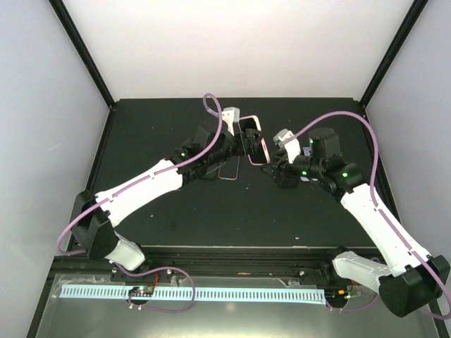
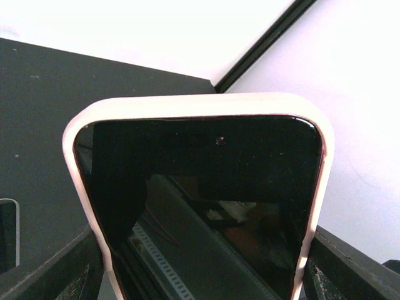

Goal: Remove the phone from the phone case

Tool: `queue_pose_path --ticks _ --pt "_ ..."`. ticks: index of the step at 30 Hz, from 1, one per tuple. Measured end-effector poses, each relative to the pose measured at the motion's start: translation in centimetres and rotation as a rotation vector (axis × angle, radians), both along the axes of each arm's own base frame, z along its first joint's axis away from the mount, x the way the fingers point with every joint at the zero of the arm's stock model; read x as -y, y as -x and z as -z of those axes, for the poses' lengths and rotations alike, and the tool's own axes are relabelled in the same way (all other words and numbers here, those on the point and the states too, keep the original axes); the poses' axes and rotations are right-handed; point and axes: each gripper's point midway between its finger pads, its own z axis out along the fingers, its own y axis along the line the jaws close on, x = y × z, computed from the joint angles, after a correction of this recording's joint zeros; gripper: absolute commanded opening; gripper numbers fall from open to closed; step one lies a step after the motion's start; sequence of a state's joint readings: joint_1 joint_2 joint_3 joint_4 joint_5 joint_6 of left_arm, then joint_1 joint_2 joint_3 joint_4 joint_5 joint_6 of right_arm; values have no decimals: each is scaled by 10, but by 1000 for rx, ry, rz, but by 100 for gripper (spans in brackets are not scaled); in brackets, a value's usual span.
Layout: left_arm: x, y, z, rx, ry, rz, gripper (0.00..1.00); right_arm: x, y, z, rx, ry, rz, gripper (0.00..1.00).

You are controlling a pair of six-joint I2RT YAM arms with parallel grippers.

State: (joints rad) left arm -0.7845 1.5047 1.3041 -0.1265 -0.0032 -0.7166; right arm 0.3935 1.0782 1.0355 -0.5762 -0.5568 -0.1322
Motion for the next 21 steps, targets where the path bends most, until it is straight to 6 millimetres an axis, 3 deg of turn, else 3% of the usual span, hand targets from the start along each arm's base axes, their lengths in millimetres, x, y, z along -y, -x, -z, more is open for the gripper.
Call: queue_pose_path --ticks 6,13,14,17,21 --pt "-3 15 22 -29 -45 -21 51 -17 -5 11 -30 34 0 37" --pt "-20 19 9 -7 -40 -75 54 -28 -13 29 -127 20 -5 15" --pt "-23 20 10 -5 -41 -82 59 -30 -13 29 -134 15 -12 11" --pt "-30 20 10 4 -42 -103 96 -37 -13 27 -166 0 -35 3" --pt "-31 18 13 18 -38 -114 99 -38 -9 29 -188 0 -51 1"
